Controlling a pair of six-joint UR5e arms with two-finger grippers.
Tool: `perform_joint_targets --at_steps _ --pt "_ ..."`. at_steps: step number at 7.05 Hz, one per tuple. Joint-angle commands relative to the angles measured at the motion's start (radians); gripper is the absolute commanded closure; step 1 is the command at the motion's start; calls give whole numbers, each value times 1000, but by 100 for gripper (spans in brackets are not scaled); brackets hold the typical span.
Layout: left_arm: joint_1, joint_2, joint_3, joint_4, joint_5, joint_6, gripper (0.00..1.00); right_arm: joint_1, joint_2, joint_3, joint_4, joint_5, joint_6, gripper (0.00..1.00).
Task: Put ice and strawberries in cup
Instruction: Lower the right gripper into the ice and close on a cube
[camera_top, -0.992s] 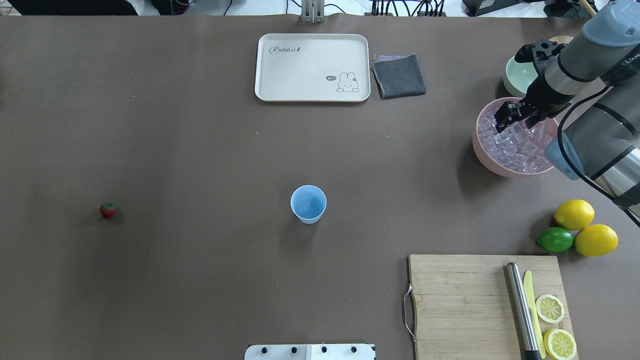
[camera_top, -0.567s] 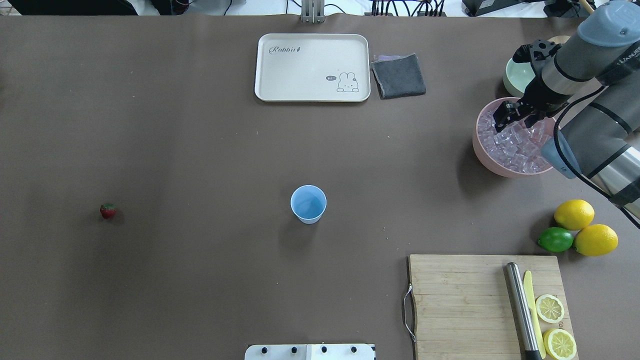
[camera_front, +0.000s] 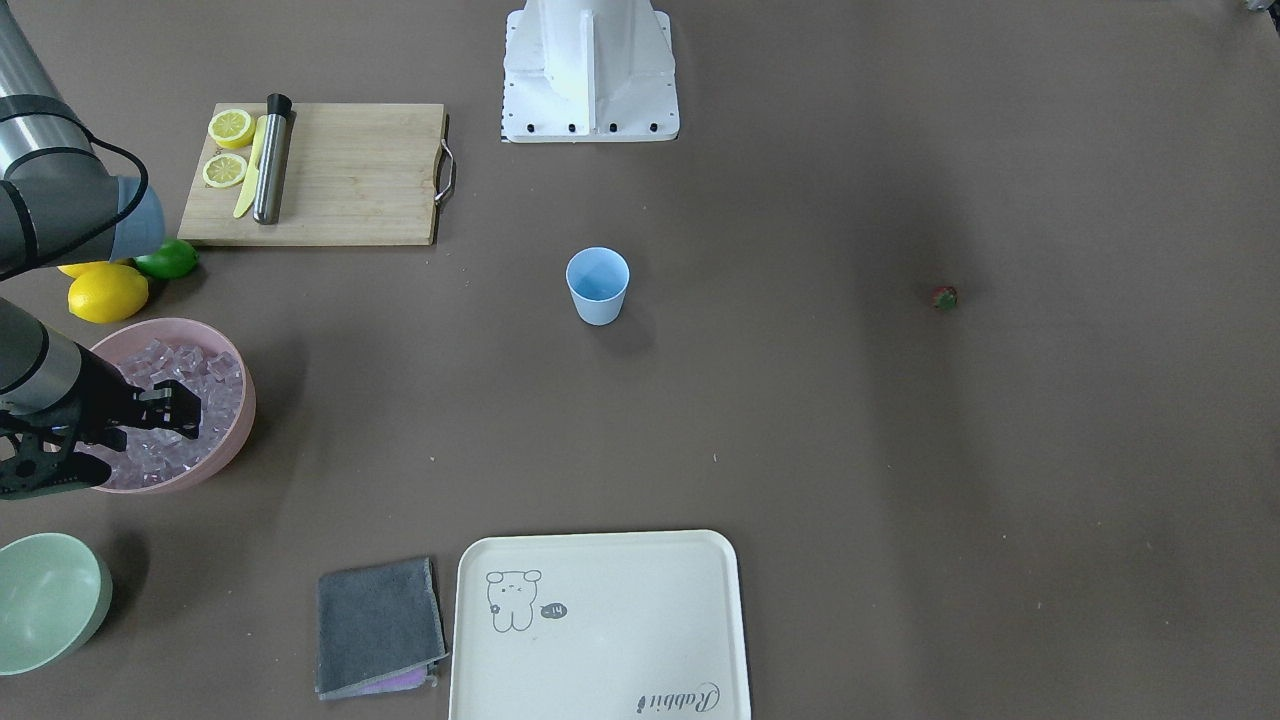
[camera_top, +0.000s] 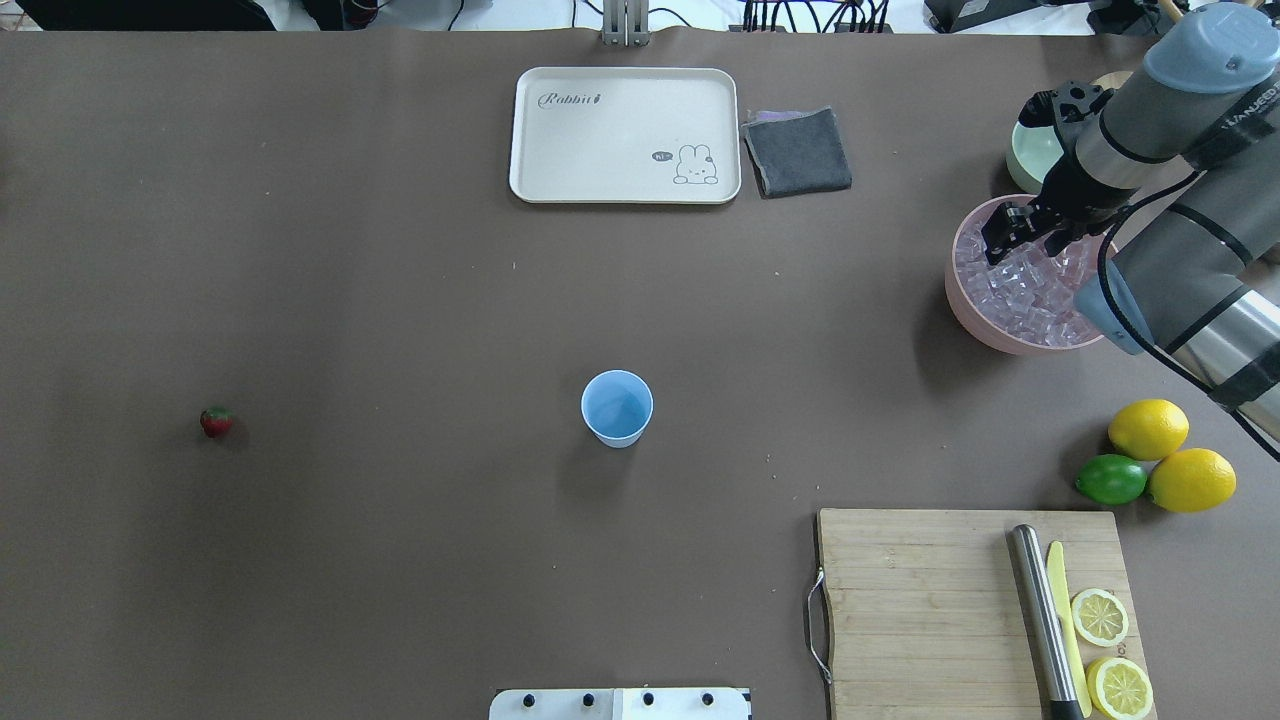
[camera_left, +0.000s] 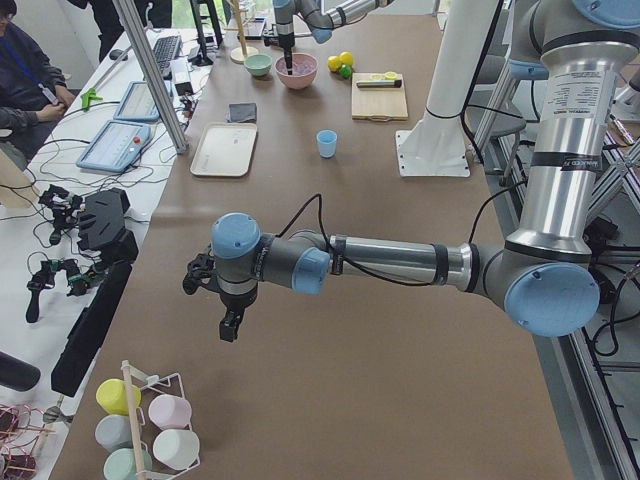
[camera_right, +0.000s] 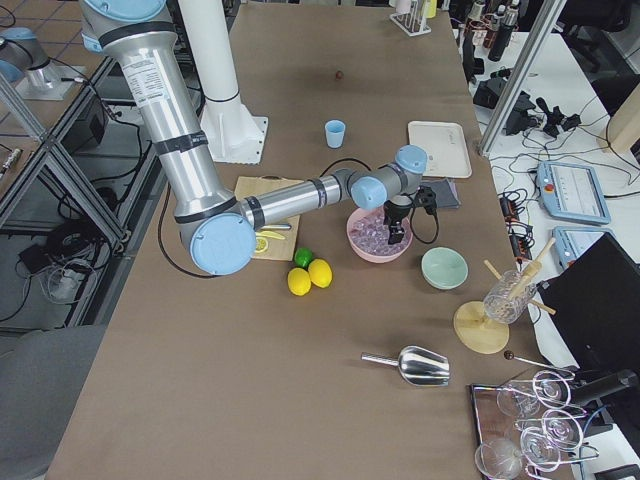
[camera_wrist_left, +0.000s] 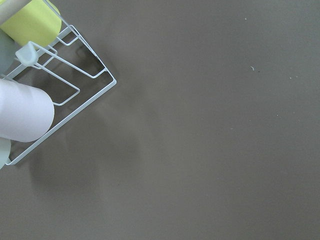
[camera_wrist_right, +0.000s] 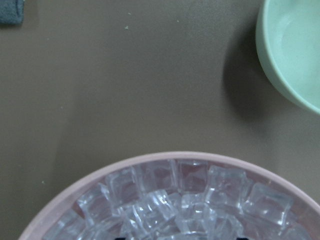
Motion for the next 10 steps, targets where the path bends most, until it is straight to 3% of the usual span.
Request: perform_joint_targets --at_steps 1,3,4,5,6,10 --pt "0 0 0 0 0 0 2 0 -13 11 0 6 9 30" --pt "0 -2 0 0 0 0 2 -5 -13 11 2 9 15 44" --pt "0 -2 0 0 0 0 2 -10 -13 8 2 9 14 59" --pt "0 0 0 0 0 0 2 -11 -10 9 2 10 11 87" --pt "0 -2 0 0 0 -2 2 -10 -10 9 0 23 1 100" --pt "0 -3 0 0 0 0 2 109 -16 103 -17 99 -66 100"
